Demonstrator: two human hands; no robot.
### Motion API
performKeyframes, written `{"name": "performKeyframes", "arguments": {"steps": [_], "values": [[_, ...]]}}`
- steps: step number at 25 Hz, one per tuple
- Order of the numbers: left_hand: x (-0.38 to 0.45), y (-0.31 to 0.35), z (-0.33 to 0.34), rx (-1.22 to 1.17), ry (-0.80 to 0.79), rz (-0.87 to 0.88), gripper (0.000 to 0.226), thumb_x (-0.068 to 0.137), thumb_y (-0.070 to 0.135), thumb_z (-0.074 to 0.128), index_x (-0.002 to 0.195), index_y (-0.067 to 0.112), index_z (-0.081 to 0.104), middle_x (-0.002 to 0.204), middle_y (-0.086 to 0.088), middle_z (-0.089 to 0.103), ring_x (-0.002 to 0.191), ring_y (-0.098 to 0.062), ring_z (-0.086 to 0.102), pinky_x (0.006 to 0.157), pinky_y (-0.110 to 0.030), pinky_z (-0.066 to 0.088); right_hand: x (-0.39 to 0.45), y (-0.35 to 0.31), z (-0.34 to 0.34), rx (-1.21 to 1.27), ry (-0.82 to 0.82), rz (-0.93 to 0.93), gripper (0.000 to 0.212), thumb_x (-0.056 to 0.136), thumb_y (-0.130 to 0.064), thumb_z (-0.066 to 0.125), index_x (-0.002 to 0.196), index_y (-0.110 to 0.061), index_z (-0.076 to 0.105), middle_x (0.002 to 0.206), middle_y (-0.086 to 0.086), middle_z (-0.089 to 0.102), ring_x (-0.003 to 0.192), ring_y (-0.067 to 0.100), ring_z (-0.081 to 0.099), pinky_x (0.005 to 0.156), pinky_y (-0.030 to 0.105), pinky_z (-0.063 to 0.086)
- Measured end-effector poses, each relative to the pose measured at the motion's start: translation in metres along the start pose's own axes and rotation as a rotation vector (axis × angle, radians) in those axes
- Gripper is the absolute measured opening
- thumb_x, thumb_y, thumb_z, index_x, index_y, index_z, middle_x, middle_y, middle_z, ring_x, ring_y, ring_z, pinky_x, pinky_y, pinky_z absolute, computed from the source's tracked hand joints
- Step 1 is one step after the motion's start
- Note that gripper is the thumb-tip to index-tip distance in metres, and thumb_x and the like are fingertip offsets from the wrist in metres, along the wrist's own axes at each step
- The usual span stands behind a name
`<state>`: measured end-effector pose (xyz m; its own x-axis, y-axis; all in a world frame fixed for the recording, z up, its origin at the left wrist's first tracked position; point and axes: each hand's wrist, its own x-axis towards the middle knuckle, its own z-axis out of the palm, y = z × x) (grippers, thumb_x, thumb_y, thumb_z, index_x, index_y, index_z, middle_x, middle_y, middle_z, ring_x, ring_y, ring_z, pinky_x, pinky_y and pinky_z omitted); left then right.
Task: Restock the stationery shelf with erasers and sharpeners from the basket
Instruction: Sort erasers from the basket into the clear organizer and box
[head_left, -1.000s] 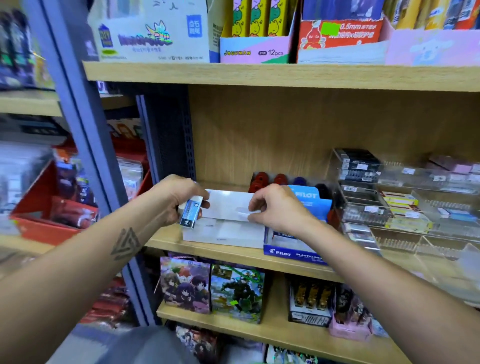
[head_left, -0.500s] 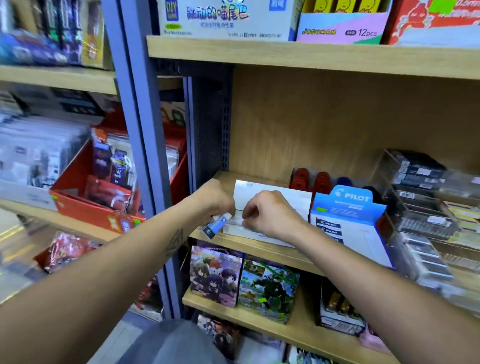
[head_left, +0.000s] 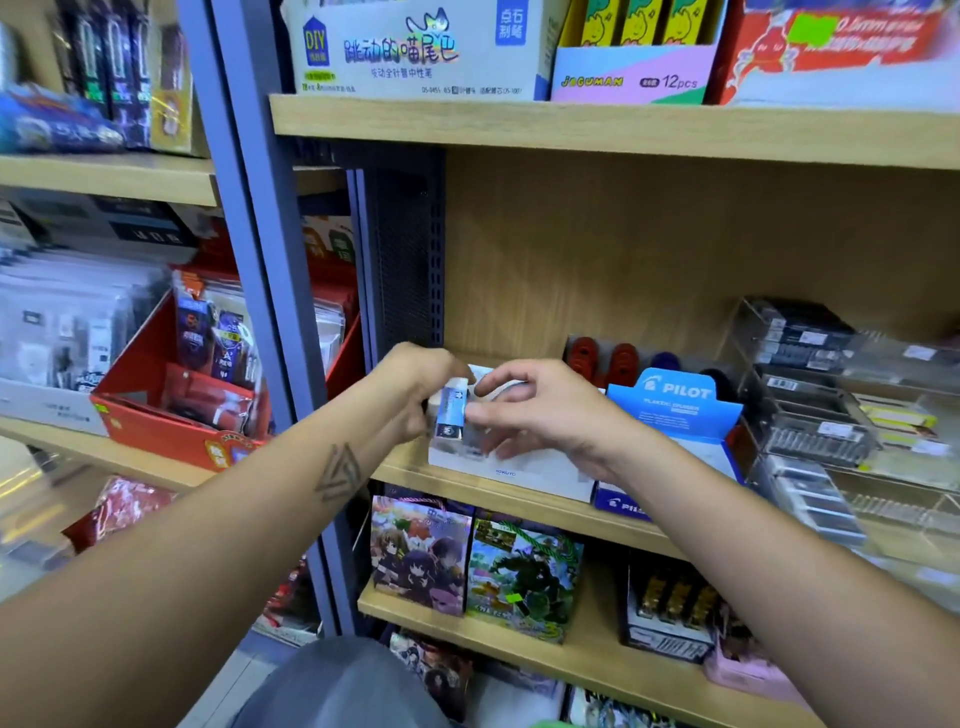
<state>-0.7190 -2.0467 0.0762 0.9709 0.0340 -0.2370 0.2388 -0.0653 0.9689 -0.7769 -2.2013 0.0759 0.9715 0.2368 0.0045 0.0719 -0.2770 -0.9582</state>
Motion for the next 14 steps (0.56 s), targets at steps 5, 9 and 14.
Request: {"name": "performKeyframes", "arguments": {"steps": [5,9,14], "values": [[-0.009,-0.006,0.047,-0.168,-0.002,-0.024,0.019,0.077,-0.014,0.054,0.095,-0.01,0.06,0.073,-0.023,0.061,0.052,-0.032,0.063,0.054,-0.043,0.058,-0.025,0.002,-0.009,0.13,0.027,0.043,0.051,0.077,0.007,0.078,0.117,0.001,0.047,0.071,0.016,0.073,0.063,0.031,0.07,0.068,0.037,0.063],[-0.006,0.0,0.066,-0.184,0.046,0.021,0.032,0.083,-0.002,0.053,0.114,0.001,0.058,0.105,-0.021,0.067,0.07,-0.035,0.071,0.06,-0.047,0.06,-0.035,0.009,-0.034,0.106,0.172,0.032,0.035,0.073,0.012,0.078,0.104,0.0,0.067,0.08,0.024,0.072,0.068,0.028,0.068,0.075,0.039,0.061],[-0.018,0.003,0.068,-0.122,-0.159,0.063,0.014,0.087,0.0,0.062,0.083,0.009,0.052,0.071,-0.015,0.054,0.048,-0.021,0.047,0.038,-0.016,0.03,-0.044,0.016,-0.077,0.108,0.322,0.029,0.026,0.087,0.008,0.067,0.108,-0.007,0.073,0.074,0.008,0.069,0.061,0.016,0.063,0.066,0.029,0.057]]}}
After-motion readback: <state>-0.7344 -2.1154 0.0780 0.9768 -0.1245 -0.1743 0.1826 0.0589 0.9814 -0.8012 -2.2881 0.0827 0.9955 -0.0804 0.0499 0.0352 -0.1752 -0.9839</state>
